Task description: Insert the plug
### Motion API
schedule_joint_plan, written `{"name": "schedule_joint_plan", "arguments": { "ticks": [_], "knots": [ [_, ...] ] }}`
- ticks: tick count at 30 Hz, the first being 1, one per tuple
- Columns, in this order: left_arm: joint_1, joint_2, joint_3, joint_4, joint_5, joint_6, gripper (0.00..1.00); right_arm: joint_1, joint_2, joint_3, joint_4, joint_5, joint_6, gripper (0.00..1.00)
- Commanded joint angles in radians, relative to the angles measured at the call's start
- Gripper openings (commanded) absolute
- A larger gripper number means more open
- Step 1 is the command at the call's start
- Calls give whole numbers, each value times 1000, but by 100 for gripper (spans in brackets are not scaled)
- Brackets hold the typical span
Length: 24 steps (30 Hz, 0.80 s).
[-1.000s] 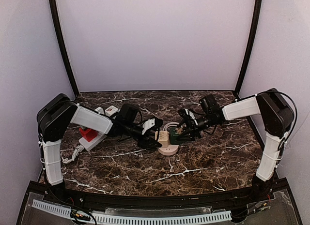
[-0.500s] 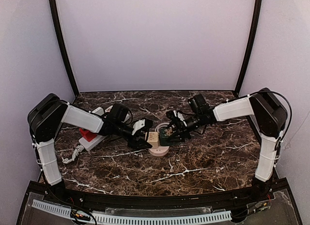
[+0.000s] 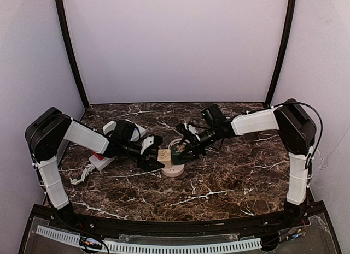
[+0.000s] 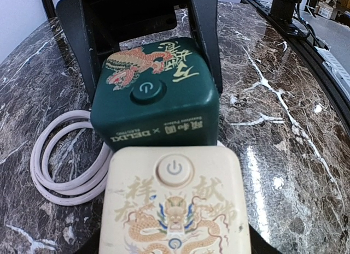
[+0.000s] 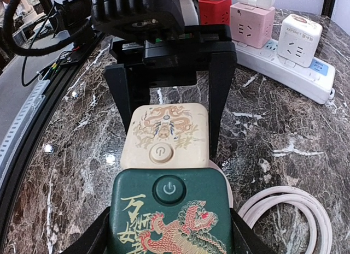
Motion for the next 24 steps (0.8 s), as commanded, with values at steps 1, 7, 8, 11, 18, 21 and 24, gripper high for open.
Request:
{"name": "schedule_joint_plan", "arguments": {
  "ticks": [1, 7, 8, 11, 18, 21, 24],
  "knots": [
    [-9, -41, -27, 43, -8, -30, 66, 74, 132, -110, -170, 258, 3, 0],
    [-26, -92, -9, 112, 44, -193, 77, 75, 76, -187, -34, 218, -3, 0],
    [-36, -89, -6, 126, 45, -211, 78, 75, 81, -185, -21, 210, 0, 0],
    [-52, -58, 20, 110, 38, -195, 78, 75, 100, -153, -18, 228, 7, 0],
    [-78, -45, 37, 24, 10, -144, 70, 78, 130, -162, 9, 272, 38, 0],
    [-76, -74, 23, 25, 9, -155, 72, 75, 168, -171, 6, 311, 51, 0],
    [-57, -121, 15, 35, -23, -201, 76, 74, 146, -159, 7, 343, 61, 0]
  ]
}}
